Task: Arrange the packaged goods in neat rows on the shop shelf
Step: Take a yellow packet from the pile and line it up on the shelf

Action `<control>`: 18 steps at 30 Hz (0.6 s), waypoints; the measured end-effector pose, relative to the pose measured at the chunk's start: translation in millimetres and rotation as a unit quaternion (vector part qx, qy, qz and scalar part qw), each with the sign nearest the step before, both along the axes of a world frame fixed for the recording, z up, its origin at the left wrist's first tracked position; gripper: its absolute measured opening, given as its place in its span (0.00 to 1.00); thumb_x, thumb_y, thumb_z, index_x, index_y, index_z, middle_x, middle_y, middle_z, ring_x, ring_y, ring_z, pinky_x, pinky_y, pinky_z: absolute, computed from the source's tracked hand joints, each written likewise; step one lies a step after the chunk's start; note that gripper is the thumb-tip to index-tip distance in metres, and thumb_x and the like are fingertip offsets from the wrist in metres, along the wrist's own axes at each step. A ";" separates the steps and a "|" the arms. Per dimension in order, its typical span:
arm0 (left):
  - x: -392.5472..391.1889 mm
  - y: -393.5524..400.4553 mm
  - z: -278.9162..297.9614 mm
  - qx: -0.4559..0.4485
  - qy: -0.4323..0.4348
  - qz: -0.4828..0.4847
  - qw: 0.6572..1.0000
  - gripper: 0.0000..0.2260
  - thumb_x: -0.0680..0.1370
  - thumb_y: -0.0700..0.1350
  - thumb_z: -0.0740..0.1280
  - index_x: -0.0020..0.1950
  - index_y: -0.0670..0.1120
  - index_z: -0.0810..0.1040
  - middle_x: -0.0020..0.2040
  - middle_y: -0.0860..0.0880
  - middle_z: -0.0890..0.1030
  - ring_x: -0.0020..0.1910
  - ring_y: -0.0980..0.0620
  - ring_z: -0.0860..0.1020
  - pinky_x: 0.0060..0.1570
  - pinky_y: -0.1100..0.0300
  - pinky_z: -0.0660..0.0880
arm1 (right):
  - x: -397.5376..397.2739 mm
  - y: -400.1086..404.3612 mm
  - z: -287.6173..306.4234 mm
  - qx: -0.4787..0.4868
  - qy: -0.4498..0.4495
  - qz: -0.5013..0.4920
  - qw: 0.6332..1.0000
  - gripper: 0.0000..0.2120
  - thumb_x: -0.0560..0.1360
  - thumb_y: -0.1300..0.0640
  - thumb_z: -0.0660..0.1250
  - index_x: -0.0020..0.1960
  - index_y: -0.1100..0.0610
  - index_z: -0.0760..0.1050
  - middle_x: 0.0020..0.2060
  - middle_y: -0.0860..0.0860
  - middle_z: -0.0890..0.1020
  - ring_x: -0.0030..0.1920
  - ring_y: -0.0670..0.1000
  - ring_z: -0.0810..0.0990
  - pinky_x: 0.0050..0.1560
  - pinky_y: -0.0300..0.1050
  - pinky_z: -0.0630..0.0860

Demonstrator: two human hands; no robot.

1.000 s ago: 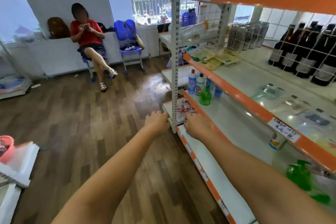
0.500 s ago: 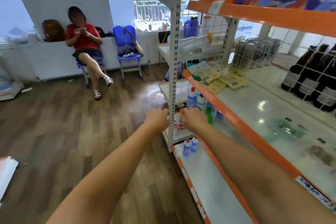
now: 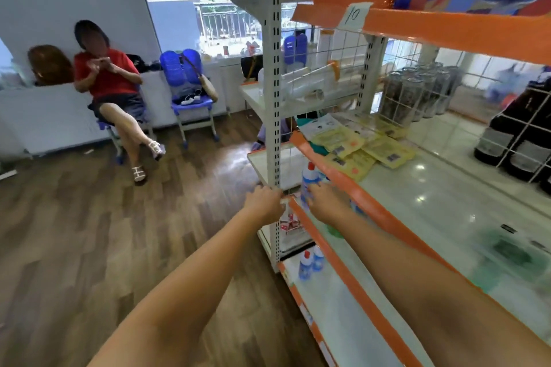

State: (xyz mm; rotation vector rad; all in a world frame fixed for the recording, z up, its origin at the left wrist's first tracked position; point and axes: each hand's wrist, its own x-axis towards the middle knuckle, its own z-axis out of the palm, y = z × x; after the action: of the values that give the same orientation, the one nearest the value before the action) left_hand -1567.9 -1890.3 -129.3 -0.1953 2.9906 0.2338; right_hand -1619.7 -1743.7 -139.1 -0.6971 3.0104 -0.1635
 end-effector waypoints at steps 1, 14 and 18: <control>-13.0 -3.6 0.6 -0.003 0.003 -0.010 1.000 0.16 0.80 0.51 0.59 0.66 0.47 0.71 0.67 0.43 0.73 0.65 0.43 0.70 0.65 0.46 0.69 | -9.4 -2.6 2.1 -0.003 0.000 -0.009 1.000 0.14 0.81 0.55 0.54 0.62 0.58 0.69 0.62 0.58 0.72 0.61 0.59 0.71 0.54 0.51 0.70; -153.4 -37.1 2.8 -0.034 0.036 -0.155 0.987 0.18 0.80 0.51 0.58 0.70 0.48 0.67 0.66 0.43 0.72 0.65 0.42 0.69 0.61 0.47 0.70 | -108.2 -23.3 27.5 -0.027 0.059 -0.169 0.983 0.16 0.80 0.49 0.54 0.58 0.58 0.73 0.56 0.56 0.77 0.55 0.57 0.74 0.46 0.47 0.69; -174.1 -30.9 -10.6 -0.027 0.015 -0.187 0.982 0.19 0.81 0.52 0.58 0.70 0.48 0.67 0.66 0.42 0.71 0.65 0.42 0.69 0.60 0.48 0.70 | -127.2 -15.6 22.7 -0.025 0.050 -0.179 0.982 0.15 0.80 0.53 0.54 0.61 0.59 0.72 0.59 0.57 0.76 0.58 0.58 0.73 0.48 0.48 0.70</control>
State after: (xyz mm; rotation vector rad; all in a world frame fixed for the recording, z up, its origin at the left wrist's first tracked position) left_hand -1742.0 -1921.1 -140.0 0.3663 2.9877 0.1149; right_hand -1747.0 -1759.2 -116.4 -0.1621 3.2117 -0.2243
